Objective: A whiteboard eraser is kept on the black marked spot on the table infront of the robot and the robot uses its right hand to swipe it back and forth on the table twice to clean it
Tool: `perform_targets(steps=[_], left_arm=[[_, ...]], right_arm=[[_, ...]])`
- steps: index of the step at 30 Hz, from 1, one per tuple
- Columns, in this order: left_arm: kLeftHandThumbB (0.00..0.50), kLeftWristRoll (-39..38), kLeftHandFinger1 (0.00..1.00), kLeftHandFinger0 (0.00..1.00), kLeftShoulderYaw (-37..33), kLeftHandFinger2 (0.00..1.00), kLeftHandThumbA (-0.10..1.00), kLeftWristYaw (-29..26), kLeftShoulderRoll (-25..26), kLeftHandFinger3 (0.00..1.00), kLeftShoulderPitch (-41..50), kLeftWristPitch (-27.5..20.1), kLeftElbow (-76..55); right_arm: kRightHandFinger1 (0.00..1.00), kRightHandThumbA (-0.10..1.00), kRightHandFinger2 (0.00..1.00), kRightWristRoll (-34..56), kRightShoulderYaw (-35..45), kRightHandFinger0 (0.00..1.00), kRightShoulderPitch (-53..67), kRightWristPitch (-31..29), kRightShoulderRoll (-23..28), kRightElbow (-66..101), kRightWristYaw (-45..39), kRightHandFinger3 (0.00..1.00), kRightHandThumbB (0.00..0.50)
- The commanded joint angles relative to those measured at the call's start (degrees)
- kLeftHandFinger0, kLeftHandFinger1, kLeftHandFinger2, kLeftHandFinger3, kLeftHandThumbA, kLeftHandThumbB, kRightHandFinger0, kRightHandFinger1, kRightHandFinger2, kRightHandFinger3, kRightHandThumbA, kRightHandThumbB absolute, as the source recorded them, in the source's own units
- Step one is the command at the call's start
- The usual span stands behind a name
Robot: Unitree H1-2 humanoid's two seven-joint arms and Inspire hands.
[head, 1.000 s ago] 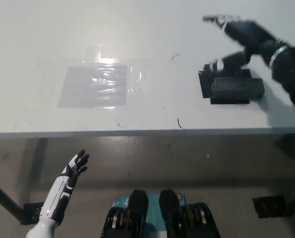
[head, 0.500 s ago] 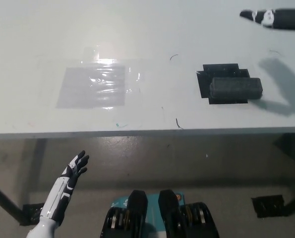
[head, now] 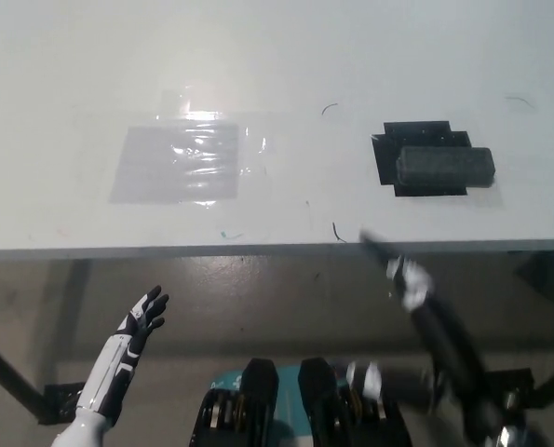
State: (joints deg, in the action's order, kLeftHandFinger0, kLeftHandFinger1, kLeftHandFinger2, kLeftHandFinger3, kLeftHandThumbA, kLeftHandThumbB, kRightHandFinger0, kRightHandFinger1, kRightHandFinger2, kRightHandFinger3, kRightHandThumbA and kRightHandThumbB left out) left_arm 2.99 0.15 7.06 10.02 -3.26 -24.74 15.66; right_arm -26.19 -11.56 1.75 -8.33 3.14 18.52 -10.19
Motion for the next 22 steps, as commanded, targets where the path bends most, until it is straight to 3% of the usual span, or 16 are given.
perform_targets(steps=[1,8,22], left_arm=[[0.407,-1.8,1.0,1.0,-0.5,1.0,1.0,0.8,0.3,1.0,-0.7,-2.2,-2.5],[0.387,-1.3,1.0,1.0,-0.7,1.0,1.0,0.6,0.5,1.0,0.5,-2.2,-3.1],[0.386,-2.4,1.0,1.0,-0.2,1.0,1.0,0.7,0.5,1.0,-0.5,-2.2,-2.8]], right_arm=[[1.0,1.0,1.0,-1.0,-1.8,1.0,4.6,-18.6,2.0,-1.4,27.2,1.0,0.199],[1.0,1.0,1.0,3.9,-1.4,1.0,0.0,-18.6,2.8,-18.6,25.2,1.0,0.246],[1.0,1.0,1.0,3.8,-5.8,1.0,-3.7,-18.6,5.0,-25.3,28.4,1.0,0.312]])
